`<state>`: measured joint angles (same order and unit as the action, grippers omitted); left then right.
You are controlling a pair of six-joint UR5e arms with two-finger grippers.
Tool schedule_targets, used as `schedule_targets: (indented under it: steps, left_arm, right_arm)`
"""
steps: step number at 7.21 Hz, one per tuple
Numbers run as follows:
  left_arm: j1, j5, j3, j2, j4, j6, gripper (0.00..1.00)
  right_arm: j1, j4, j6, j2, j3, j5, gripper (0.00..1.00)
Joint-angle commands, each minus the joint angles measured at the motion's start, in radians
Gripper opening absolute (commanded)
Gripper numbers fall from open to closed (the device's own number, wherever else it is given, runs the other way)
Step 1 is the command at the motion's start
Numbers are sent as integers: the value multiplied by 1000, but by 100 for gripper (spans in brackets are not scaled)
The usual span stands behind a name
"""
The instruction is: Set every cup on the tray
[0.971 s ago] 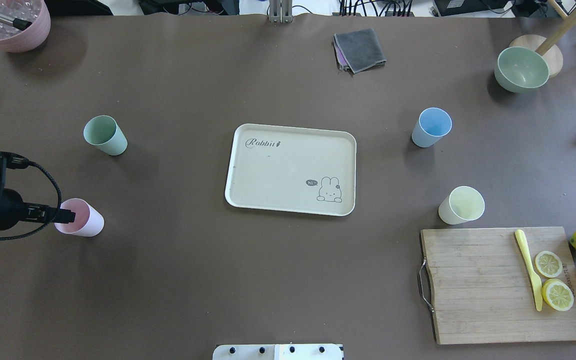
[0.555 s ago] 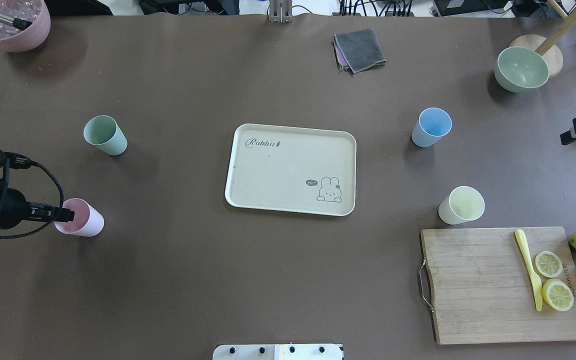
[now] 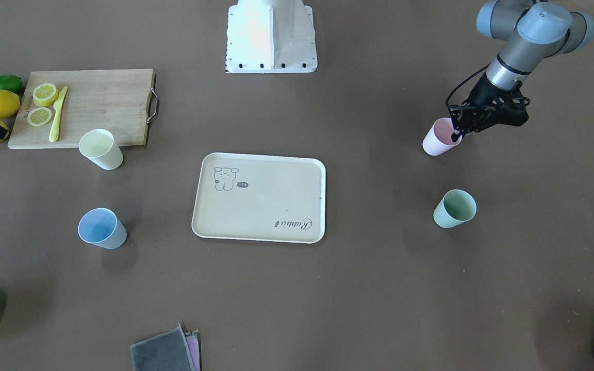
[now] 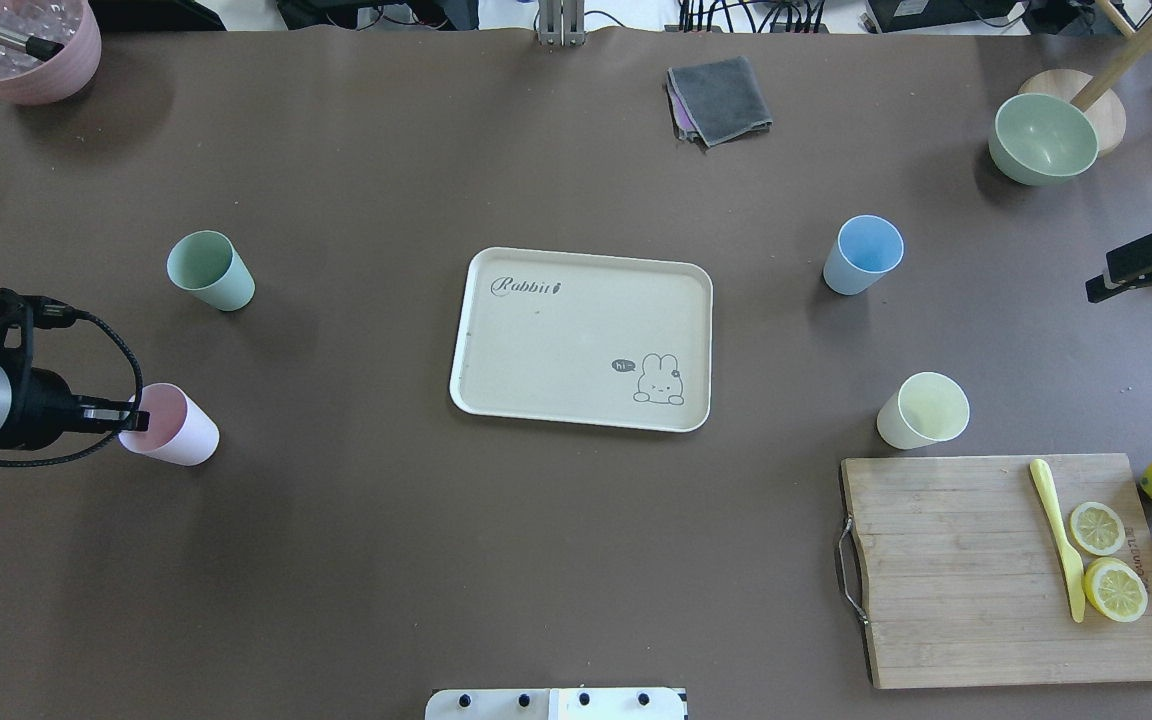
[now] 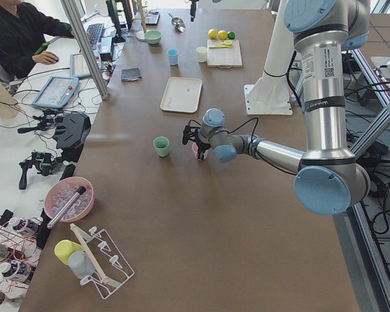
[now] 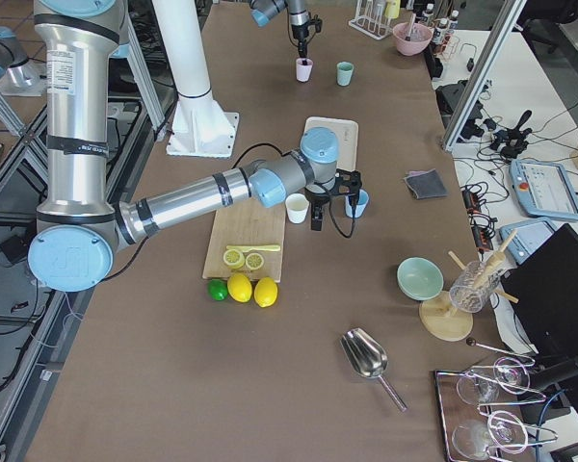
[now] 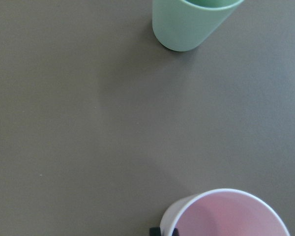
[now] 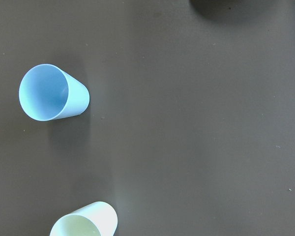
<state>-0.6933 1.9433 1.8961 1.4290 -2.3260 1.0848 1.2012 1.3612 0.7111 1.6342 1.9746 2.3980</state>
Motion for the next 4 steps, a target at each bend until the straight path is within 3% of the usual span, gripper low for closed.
schedule_targets:
  steps: [1,3,4]
  left_arm:
    - [-8,54,35,84,72,99,0]
    - [-11,37,40,306,320,142,0]
    - [-9,23,34,368,379,142,0]
  right_arm:
    - [-26,-2,4,0,0,-32,100]
    - [-127,-72,181,-19,0,-129,100]
    - [-185,-83,227,-34,0,-172,100]
